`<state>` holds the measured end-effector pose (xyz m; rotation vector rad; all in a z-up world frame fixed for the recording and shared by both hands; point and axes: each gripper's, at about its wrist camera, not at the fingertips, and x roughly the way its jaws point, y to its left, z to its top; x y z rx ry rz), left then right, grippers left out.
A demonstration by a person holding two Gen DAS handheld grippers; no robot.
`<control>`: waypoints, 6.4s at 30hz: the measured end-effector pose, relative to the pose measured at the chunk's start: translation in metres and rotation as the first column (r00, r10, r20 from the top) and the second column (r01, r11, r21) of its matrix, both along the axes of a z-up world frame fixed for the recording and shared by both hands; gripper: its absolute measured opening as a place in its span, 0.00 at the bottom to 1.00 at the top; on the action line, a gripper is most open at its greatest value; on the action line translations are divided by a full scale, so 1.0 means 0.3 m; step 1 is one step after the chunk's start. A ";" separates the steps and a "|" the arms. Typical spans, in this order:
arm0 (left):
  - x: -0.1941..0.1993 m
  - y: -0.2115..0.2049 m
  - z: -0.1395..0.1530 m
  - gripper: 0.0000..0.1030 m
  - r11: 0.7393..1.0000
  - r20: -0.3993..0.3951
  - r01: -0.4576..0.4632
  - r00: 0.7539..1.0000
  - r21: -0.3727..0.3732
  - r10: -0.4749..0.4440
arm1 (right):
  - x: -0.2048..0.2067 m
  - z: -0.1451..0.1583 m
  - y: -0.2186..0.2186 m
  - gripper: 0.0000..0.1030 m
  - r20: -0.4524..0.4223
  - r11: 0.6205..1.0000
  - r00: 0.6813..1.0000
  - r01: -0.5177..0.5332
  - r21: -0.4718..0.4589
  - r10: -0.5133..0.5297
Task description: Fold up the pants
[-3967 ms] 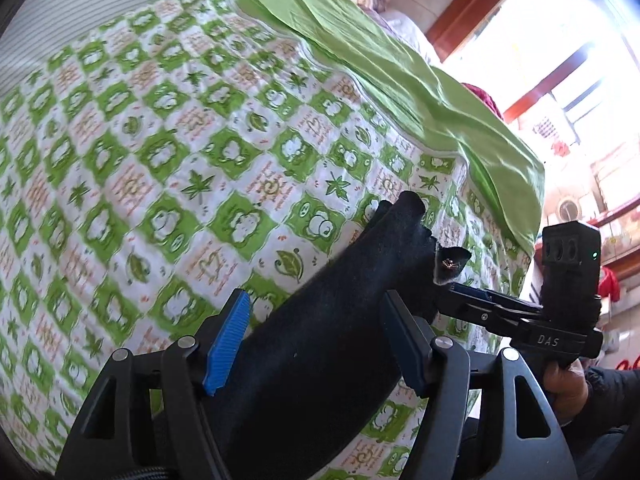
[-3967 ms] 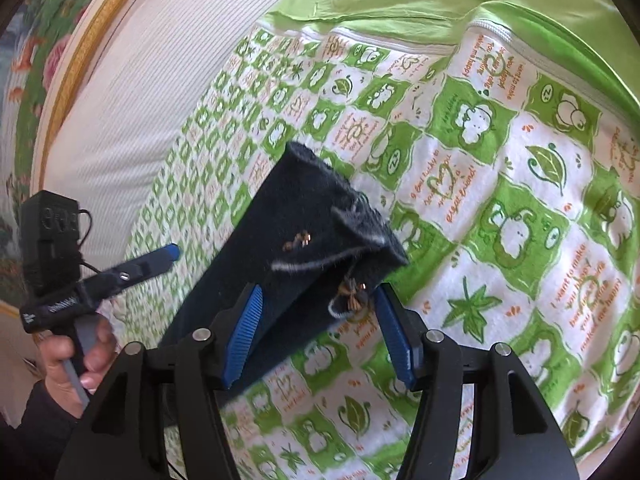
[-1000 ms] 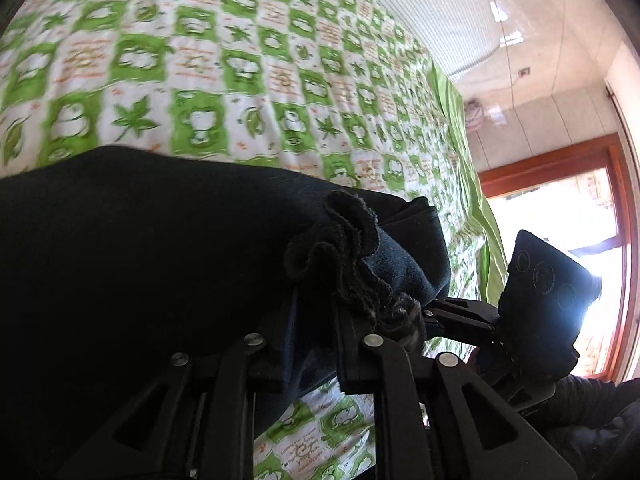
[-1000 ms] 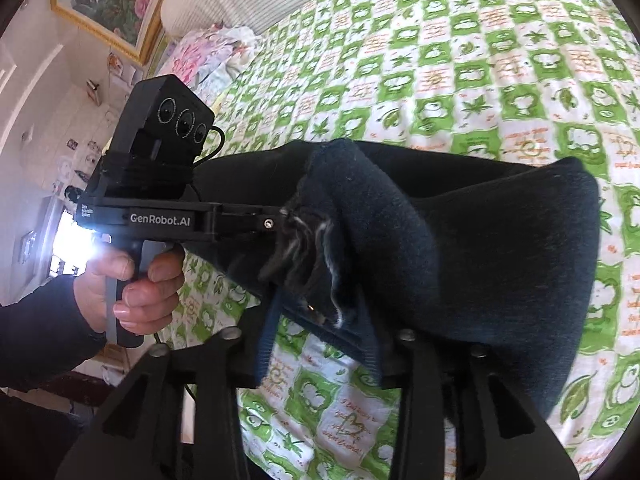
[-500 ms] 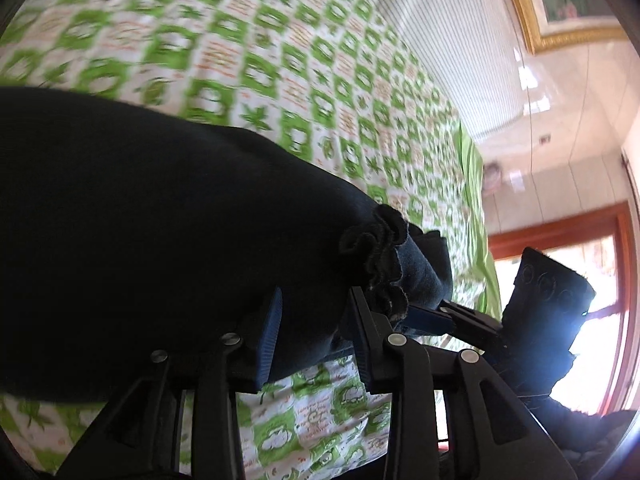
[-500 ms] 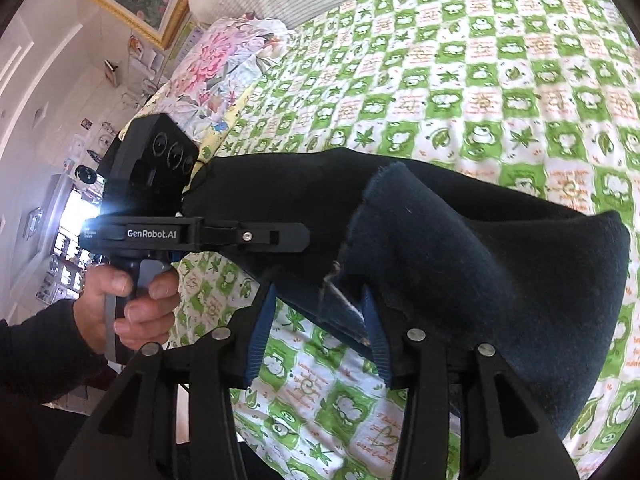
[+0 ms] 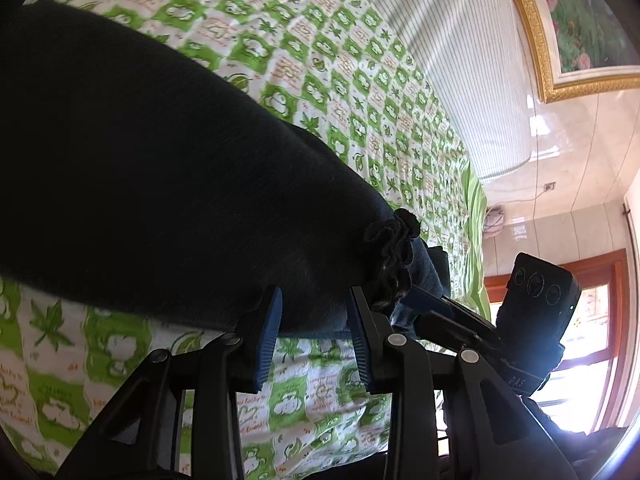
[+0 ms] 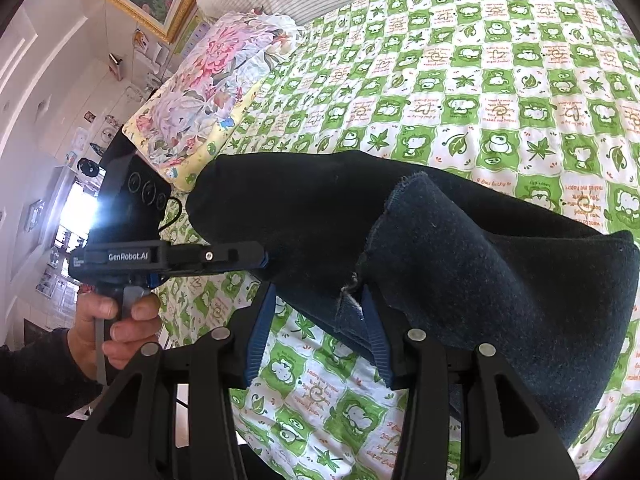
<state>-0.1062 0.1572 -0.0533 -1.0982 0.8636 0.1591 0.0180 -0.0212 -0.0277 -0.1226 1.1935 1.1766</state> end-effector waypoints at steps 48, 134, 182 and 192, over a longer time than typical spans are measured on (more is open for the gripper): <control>-0.505 0.283 -0.107 0.44 0.819 0.004 -0.550 0.830 -0.161 0.558 | -0.040 0.011 0.710 0.57 0.056 0.930 0.932 -0.351 -0.109 0.358; 0.340 -0.274 0.308 0.18 0.960 0.074 0.102 0.989 0.261 -0.125 | 0.340 0.176 -0.009 0.26 -0.037 0.971 0.997 -0.059 0.231 0.070; 0.547 -0.525 0.212 0.56 0.880 0.002 0.371 0.921 0.295 -0.389 | 0.386 0.078 -0.480 0.59 -0.082 0.922 0.930 0.366 0.128 -0.358; 0.486 -0.485 0.245 0.62 0.898 0.019 0.331 0.936 0.290 -0.351 | 0.310 0.173 -0.468 0.73 0.003 0.922 0.929 0.367 0.125 -0.371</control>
